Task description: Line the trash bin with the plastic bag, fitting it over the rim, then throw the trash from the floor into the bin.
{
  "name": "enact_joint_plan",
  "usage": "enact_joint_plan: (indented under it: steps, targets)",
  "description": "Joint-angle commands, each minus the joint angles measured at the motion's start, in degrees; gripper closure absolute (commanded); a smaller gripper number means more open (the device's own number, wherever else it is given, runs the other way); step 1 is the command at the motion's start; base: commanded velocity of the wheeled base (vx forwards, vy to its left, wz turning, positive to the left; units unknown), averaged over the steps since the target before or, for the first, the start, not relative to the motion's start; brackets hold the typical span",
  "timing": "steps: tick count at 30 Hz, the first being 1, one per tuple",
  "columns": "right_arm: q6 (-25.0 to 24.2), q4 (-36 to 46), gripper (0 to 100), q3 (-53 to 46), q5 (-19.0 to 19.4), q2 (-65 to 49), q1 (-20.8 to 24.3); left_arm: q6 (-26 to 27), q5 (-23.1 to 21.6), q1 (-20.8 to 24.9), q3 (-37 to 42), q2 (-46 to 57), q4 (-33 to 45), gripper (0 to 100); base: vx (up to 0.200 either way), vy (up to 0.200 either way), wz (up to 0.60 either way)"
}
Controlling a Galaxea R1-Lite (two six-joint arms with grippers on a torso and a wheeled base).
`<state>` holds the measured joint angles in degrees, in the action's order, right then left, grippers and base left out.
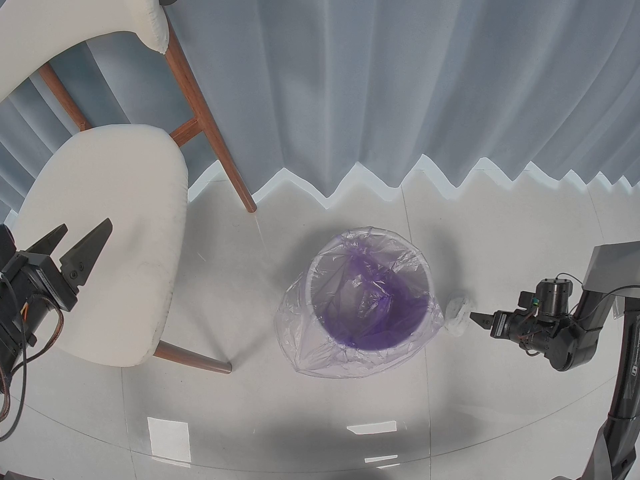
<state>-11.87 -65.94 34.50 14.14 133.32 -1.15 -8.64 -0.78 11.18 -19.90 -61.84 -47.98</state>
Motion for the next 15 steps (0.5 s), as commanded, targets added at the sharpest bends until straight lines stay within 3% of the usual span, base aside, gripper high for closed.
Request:
enact_joint_plan:
  steps: [1, 6, 15]
  targets:
    - [0.10, 7.05, 0, 12.43, -3.15, 8.36, 3.43, 1.44, -0.36, -3.00, 0.91, 0.32, -0.27, 0, 0.000, 0.000, 0.00]
    - [0.01, 16.28, 0, 22.10, -4.91, 10.82, 4.31, 4.34, -0.54, -6.08, 3.37, 1.55, -0.36, 0, 0.000, 0.000, 0.00]
    - [0.10, 26.21, 0, 34.06, -7.29, 14.78, 5.54, 4.07, -0.36, -6.87, 4.43, 4.19, -0.36, 0, 0.000, 0.000, 0.00]
